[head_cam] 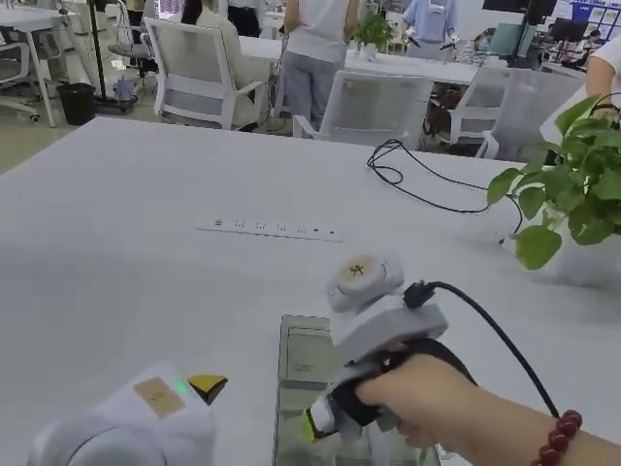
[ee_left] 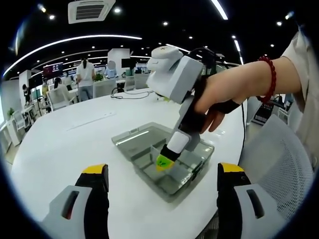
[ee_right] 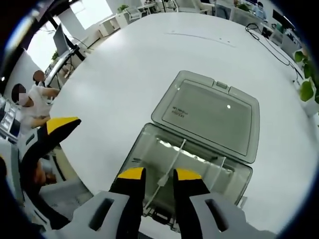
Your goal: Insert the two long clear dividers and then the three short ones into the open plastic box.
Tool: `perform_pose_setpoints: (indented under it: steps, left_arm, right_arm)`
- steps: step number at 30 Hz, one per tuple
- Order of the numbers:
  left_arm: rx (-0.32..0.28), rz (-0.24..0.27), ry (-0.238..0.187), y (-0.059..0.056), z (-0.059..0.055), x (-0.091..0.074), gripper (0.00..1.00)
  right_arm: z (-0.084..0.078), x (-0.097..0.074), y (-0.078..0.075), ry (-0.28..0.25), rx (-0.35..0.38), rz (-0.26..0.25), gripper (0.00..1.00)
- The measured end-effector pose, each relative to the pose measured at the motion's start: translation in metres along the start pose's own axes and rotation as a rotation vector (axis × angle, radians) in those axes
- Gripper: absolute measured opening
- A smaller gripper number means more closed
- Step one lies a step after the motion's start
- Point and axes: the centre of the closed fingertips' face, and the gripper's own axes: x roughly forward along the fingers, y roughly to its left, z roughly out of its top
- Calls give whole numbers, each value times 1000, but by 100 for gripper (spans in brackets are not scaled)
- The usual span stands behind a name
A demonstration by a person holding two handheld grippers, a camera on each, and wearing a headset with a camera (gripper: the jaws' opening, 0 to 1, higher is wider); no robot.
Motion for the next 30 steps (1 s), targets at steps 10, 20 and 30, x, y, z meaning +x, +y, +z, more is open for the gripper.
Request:
perform_pose_setpoints:
  steps: [10,20,30]
  left_arm:
    - [-15,12,-5,2,2,-1,92]
    - [-62,26,-17,3,8,-6,91]
    - [-38,46,-5,-1,10,-10,91]
  right_arm:
    - [1,-21,2,-46,-241,81,41]
    - [-12,-45,-8,-75,-393,115,48]
    - [-33,-68,-24,-89,-493,139,53]
